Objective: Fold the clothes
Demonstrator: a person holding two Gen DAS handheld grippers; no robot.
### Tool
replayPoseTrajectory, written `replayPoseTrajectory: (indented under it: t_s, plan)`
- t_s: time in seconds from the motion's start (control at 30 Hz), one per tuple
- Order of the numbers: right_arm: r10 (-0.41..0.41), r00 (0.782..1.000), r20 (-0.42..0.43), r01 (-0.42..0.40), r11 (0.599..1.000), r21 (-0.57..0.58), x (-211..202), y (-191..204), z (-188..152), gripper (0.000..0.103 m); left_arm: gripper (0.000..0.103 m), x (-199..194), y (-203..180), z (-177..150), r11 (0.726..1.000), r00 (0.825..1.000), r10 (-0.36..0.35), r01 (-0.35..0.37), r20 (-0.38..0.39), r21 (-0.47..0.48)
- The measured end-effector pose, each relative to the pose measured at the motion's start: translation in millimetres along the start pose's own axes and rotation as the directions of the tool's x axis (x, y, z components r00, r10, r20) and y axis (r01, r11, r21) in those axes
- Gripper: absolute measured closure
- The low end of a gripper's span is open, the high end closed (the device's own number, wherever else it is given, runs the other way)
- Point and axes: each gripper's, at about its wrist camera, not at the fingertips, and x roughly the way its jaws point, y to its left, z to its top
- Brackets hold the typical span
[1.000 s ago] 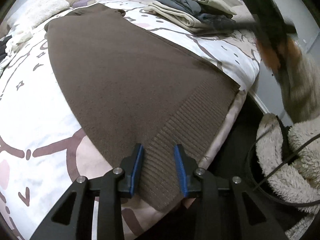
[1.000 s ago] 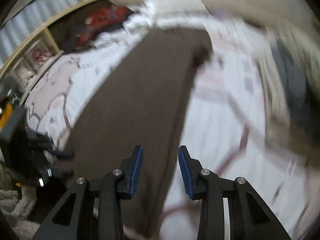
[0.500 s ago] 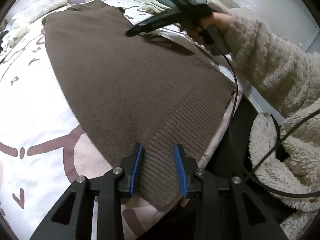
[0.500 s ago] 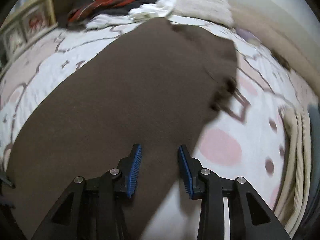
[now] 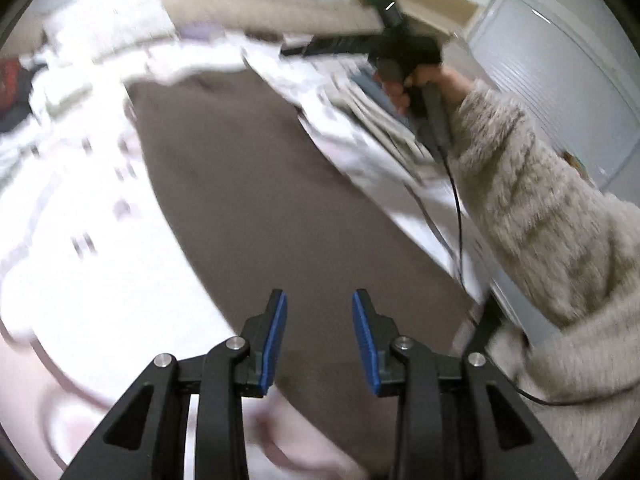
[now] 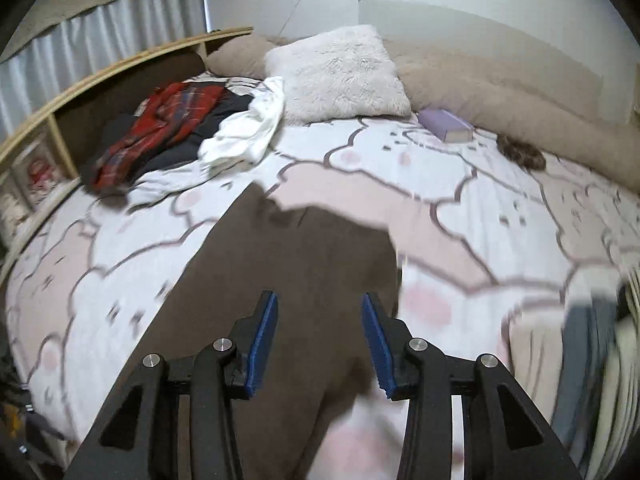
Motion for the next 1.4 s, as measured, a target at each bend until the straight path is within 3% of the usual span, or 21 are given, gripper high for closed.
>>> replayPoseTrajectory:
  t_s: [0.13, 0.2, 0.27, 0.3, 0.33, 0.4, 0.57, 0.7, 0.77, 0.83, 0.87, 0.93, 1.0, 1.07, 1.1, 1.17, 1.2, 1.33, 1.37, 1.4]
  plan:
    - [0.020, 0.998, -0.055, -0.014, 0.994, 0.106, 65.4, -4.7, 27.6, 0.060, 0.070, 13.6, 39.6, 50.8, 0.997, 0.995, 0.034, -0.026, 0.097, -0.076]
    - [-0.034, 0.994, -0.106, 0.044, 0.995, 0.092, 96.2, -9.6, 27.1, 0.060, 0.070, 27.5, 60.4, 73.0, 0.993, 0.993, 0.049, -0.037, 0.107, -0.114]
    - [-0.169, 0.961, -0.219, 0.187, 0.980, 0.064, 129.8, -23.3, 10.9, 0.061, 0.070, 42.3, 74.0, 89.3, 0.990, 0.993, 0.062, -0.048, 0.102, -0.133]
    - [-0.156, 0.961, -0.230, 0.185, 0.977, 0.110, 136.5, -34.7, 3.3, 0.061, 0.070, 52.5, 80.6, 100.1, 0.988, 0.993, 0.073, -0.059, 0.096, -0.140]
    - [-0.091, 0.980, -0.179, 0.128, 0.969, 0.209, 134.8, -50.1, -7.3, 0.061, 0.070, 61.6, 86.9, 110.2, 0.987, 0.992, 0.083, -0.069, 0.092, -0.145]
    - [-0.038, 0.992, -0.121, 0.071, 0.958, 0.279, 128.5, -62.3, -18.2, 0.061, 0.070, 71.4, 100.6, 130.7, 0.985, 0.989, 0.107, -0.092, 0.099, -0.146]
    - [-0.035, 0.997, -0.075, 0.053, 0.964, 0.261, 127.0, -59.9, -22.8, 0.061, 0.070, 101.1, 140.0, 179.1, 0.972, 0.980, 0.153, -0.126, 0.127, -0.199]
    - [-0.005, 0.998, -0.069, 0.026, 0.955, 0.297, 119.9, -71.7, -22.5, 0.060, 0.069, 146.8, 183.0, 192.8, 0.936, 0.959, 0.281, -0.269, 0.022, -0.229]
    - [0.000, 0.996, -0.085, 0.030, 0.934, 0.356, 108.6, -86.0, -26.0, 0.060, 0.063, 149.4, 197.7, 190.7, 0.923, 0.963, 0.269, -0.248, 0.032, -0.294]
    - [0.016, 0.996, -0.088, 0.022, 0.907, 0.420, 86.4, -101.7, -33.0, 0.061, 0.066, 138.2, 201.9, 189.7, 0.914, 0.971, 0.233, -0.198, 0.059, -0.355]
    - [0.013, 0.996, -0.084, 0.022, 0.917, 0.399, 72.8, -101.3, -35.9, 0.061, 0.066, 131.4, 202.6, 189.0, 0.910, 0.974, 0.215, -0.172, 0.074, -0.378]
    - [-0.003, 0.997, -0.080, 0.030, 0.939, 0.343, 47.1, -96.5, -41.6, 0.060, 0.066, 109.2, 187.7, 184.8, 0.928, 0.977, 0.187, -0.142, 0.101, -0.345]
    - [-0.027, 0.998, -0.059, 0.042, 0.965, 0.261, 10.0, -82.2, -52.4, 0.060, 0.066, 81.2, 157.9, 172.1, 0.955, 0.976, 0.191, -0.160, 0.108, -0.250]
    - [-0.042, 0.999, -0.028, 0.046, 0.980, 0.192, -27.1, -65.8, -67.2, 0.060, 0.066, 53.7, 121.6, 150.5, 0.969, 0.966, 0.231, -0.219, 0.114, -0.113]
    - [-0.050, 0.999, -0.014, 0.052, 0.986, 0.159, -46.4, -56.9, -75.9, 0.060, 0.066, 41.3, 101.2, 135.8, 0.964, 0.956, 0.266, -0.265, 0.121, -0.024]
    - [-0.074, 0.997, -0.003, 0.074, 0.991, 0.115, -83.1, -38.6, -97.0, 0.060, 0.066, 22.5, 67.8, 108.4, 0.929, 0.933, 0.329, -0.348, 0.146, 0.127]
    - [-0.079, 0.997, -0.004, 0.079, 0.991, 0.105, -97.8, -31.7, -107.2, 0.060, 0.065, 12.2, 46.8, 85.7, 0.883, 0.906, 0.382, -0.415, 0.182, 0.218]
    - [-0.111, 0.993, -0.034, 0.113, 0.989, 0.095, -142.3, -10.3, -145.5, 0.060, 0.049, -6.6, -15.1, 0.2, 0.655, 0.811, 0.497, -0.585, 0.310, 0.478]
    - [-0.114, 0.993, -0.035, 0.117, 0.988, 0.103, -151.0, -6.3, -154.4, 0.060, 0.049, -7.5, -26.6, -20.3, 0.607, 0.801, 0.502, -0.595, 0.327, 0.527]
    - [-0.118, 0.992, -0.035, 0.121, 0.986, 0.111, -159.8, -2.2, -163.3, 0.060, 0.049, -8.2, -40.6, -47.5, 0.541, 0.790, 0.507, -0.602, 0.344, 0.587]
